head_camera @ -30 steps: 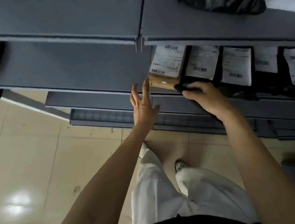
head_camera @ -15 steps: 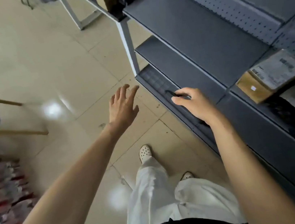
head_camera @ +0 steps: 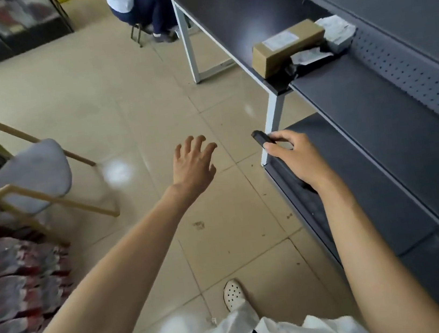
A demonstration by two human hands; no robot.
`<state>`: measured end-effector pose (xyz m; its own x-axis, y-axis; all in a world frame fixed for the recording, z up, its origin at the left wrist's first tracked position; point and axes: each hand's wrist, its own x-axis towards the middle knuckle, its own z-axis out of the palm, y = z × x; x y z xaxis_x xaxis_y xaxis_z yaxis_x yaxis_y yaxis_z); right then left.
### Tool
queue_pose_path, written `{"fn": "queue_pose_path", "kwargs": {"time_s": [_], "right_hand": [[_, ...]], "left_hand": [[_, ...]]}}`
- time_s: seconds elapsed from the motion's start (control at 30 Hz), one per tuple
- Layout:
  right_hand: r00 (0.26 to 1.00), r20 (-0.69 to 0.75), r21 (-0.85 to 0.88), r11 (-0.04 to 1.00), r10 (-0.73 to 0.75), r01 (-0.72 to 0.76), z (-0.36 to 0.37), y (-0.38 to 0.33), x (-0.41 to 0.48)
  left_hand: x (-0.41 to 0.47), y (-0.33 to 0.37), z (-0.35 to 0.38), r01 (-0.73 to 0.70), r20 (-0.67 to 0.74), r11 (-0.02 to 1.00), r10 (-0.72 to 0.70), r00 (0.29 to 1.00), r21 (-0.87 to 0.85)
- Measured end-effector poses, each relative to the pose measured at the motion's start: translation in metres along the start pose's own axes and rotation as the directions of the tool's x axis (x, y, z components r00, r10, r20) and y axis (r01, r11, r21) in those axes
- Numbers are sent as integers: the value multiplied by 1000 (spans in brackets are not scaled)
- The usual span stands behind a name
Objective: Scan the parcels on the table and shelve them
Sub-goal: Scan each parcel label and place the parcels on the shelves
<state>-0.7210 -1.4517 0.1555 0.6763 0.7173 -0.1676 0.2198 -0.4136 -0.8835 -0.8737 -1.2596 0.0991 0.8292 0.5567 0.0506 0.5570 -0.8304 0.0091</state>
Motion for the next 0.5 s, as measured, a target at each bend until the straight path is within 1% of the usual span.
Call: {"fn": "queue_pose_path", "kwargs": {"time_s": [0.1, 0.2, 0.37, 0.5], "right_hand": [[998, -48, 47, 998, -39, 41, 28, -25, 36], [997, -55, 49, 997, -51, 54, 46, -43, 68], [996, -72, 30, 999, -42, 44, 53, -56, 134], [995, -94, 30, 999, -35, 38, 47, -58, 200]], "left_hand": [[35, -43, -9, 12, -10, 1000, -11, 1000, 8], [68, -73, -13, 12, -16, 1000, -12, 1000, 6], [136, -96, -10, -33, -11, 999, 33, 999, 13], [202, -100, -3, -71, -1, 997, 71, 998, -5]]}}
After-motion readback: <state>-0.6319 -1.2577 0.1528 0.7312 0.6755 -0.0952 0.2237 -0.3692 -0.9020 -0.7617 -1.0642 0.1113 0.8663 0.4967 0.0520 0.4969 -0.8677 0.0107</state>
